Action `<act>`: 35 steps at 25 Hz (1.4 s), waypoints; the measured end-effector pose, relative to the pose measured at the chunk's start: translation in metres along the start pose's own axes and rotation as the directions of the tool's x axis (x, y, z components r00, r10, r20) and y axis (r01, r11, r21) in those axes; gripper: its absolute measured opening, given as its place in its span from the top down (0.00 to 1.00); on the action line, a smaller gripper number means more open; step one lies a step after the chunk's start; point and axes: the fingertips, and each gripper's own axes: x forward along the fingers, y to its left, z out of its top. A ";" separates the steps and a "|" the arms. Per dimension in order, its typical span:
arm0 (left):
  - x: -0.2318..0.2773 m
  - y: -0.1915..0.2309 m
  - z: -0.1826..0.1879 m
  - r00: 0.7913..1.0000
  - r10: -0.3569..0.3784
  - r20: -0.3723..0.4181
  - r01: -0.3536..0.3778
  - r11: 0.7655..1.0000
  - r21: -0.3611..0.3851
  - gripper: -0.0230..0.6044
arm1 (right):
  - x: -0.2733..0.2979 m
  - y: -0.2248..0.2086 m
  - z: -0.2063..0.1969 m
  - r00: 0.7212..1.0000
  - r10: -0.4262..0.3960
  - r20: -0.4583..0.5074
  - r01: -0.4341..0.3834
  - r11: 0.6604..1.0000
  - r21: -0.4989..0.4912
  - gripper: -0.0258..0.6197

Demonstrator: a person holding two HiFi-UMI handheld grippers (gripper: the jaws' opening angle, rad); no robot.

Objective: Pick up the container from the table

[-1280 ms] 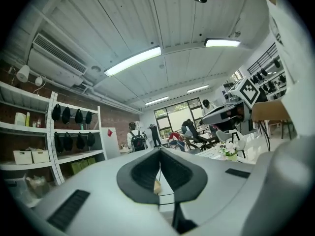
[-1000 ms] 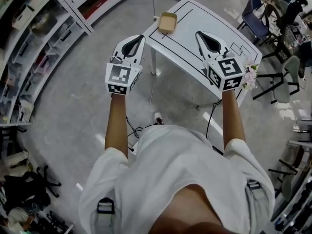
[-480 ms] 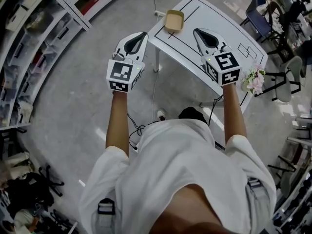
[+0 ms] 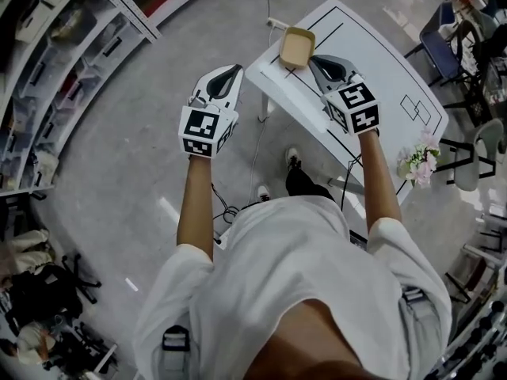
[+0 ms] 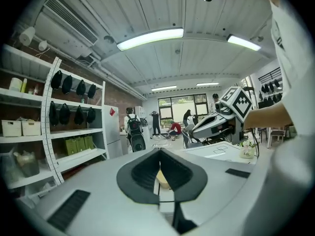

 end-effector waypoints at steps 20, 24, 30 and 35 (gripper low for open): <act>0.082 0.047 -0.111 0.961 0.104 -0.258 -0.141 0.981 -0.132 0.94 | 0.196 -0.028 -0.142 0.868 0.285 -0.407 -0.351 0.932 -0.096 0.85; 0.085 0.046 -0.130 0.950 0.108 -0.292 -0.158 0.975 -0.154 0.93 | 0.218 -0.026 -0.170 0.833 0.292 -0.470 -0.400 0.905 -0.148 0.84; 0.085 0.037 -0.148 0.941 0.096 -0.325 -0.150 0.978 -0.143 0.93 | 0.235 -0.026 -0.188 0.804 0.295 -0.517 -0.447 0.872 -0.199 0.84; 0.078 0.027 -0.151 0.937 0.090 -0.337 -0.144 0.979 -0.141 0.94 | 0.237 -0.024 -0.183 0.778 0.300 -0.552 -0.482 0.849 -0.217 0.83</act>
